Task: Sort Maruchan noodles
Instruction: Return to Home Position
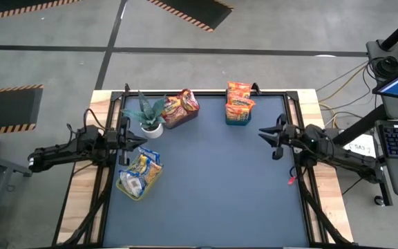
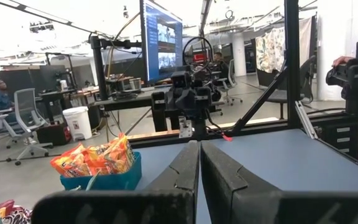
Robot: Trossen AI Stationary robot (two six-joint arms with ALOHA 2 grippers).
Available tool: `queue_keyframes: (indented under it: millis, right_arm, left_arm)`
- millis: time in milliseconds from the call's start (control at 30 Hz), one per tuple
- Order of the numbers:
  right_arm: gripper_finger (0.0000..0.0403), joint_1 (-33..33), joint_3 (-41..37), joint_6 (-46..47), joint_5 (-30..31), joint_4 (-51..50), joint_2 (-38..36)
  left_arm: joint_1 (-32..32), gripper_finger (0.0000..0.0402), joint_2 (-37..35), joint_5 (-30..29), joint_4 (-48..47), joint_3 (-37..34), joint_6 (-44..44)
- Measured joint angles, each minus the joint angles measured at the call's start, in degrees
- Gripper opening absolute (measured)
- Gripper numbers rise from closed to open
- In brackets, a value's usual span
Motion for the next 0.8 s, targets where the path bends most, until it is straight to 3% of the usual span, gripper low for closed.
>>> queue_keyframes:
  millis: [333,600,800]
  right_arm:
    - [0.0084,-0.1,0.0,-3.5,0.6,-2.0,0.0]
    - [0.0075,-6.3,0.0,-4.3,0.6,-2.0,0.0]
    - [0.0081,-6.7,0.0,-4.3,0.6,-2.0,0.0]
  left_arm:
    - [0.0,0.0,0.1,0.0,-0.1,0.0,0.0]
    - [0.0,0.0,0.1,0.0,-0.1,0.0,0.0]
    - [0.0,0.0,0.1,0.0,0.0,0.0,0.0]
